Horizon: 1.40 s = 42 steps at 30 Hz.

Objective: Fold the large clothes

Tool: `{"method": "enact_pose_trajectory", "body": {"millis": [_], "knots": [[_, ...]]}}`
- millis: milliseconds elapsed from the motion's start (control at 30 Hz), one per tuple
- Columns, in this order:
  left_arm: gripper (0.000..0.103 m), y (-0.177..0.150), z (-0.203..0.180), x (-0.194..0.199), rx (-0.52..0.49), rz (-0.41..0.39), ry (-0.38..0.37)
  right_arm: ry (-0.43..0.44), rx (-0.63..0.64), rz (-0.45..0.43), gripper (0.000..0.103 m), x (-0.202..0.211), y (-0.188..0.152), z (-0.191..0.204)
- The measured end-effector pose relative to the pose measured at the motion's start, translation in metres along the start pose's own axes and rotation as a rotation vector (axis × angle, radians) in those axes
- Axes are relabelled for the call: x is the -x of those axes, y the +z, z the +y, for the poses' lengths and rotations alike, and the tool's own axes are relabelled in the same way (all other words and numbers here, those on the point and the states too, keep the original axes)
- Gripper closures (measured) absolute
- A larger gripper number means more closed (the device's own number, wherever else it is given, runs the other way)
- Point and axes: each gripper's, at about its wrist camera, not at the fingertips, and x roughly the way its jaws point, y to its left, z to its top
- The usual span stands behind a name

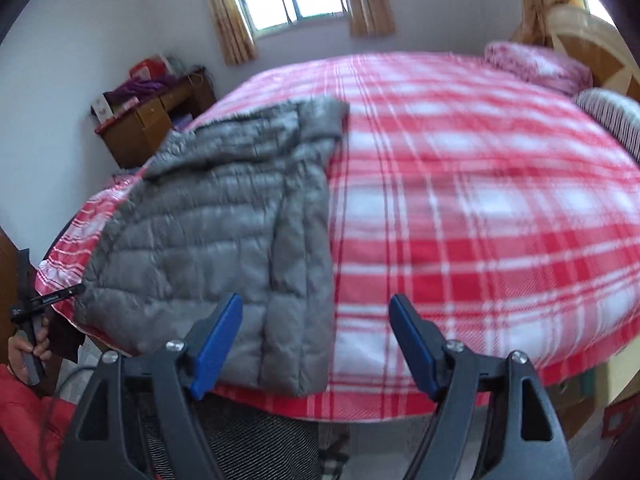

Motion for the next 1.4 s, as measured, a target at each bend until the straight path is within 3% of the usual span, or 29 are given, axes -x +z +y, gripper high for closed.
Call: {"method": "enact_pose_trajectory", "body": {"millis": [133, 200, 233, 300, 467, 667, 700, 733, 767, 833, 900, 1000, 1167, 1400], "knots": [[0.065, 0.001, 0.008, 0.002, 0.057, 0.005, -0.057, 0.007, -0.036, 0.055, 0.025, -0.019, -0.018, -0.005], [0.057, 0.000, 0.009, 0.014, 0.059, -0.034, -0.087, 0.015, -0.036, 0.085, 0.025, -0.026, -0.025, -0.004], [0.040, -0.001, 0.010, 0.017, 0.058, -0.048, -0.090, 0.019, -0.035, 0.092, 0.025, -0.022, -0.029, -0.003], [0.019, -0.003, 0.012, 0.017, 0.067, -0.066, -0.093, 0.032, -0.024, 0.113, 0.025, -0.027, -0.035, 0.002], [0.019, -0.010, 0.015, -0.001, 0.096, 0.002, -0.092, 0.035, -0.015, 0.162, 0.025, -0.039, -0.040, 0.009], [0.019, -0.015, 0.003, -0.013, 0.006, 0.021, -0.064, 0.052, 0.052, 0.231, 0.026, -0.052, -0.046, 0.023], [0.021, -0.015, 0.002, -0.014, -0.005, 0.022, -0.063, 0.046, 0.067, 0.240, 0.038, -0.056, -0.048, 0.026], [0.033, -0.015, 0.001, -0.015, -0.010, 0.019, -0.070, 0.042, 0.073, 0.244, 0.047, -0.058, -0.049, 0.027], [0.042, -0.015, -0.001, -0.014, -0.021, 0.023, -0.088, 0.045, 0.079, 0.256, 0.062, -0.061, -0.050, 0.027], [0.071, -0.014, -0.005, -0.012, -0.042, 0.023, -0.098, 0.048, 0.078, 0.267, 0.075, -0.065, -0.049, 0.027], [0.080, -0.012, -0.011, -0.002, -0.079, -0.021, -0.116, 0.063, 0.068, 0.260, 0.087, -0.064, -0.046, 0.026], [0.085, -0.005, -0.021, 0.016, -0.127, -0.096, -0.122, 0.086, 0.065, 0.204, 0.091, -0.052, -0.037, 0.028], [0.087, 0.017, -0.023, 0.063, -0.088, -0.262, -0.249, 0.165, 0.039, 0.054, 0.092, -0.014, -0.011, 0.031], [0.087, 0.026, -0.029, 0.104, -0.101, -0.350, -0.340, 0.231, 0.029, -0.105, 0.092, 0.032, 0.010, 0.044]]}}
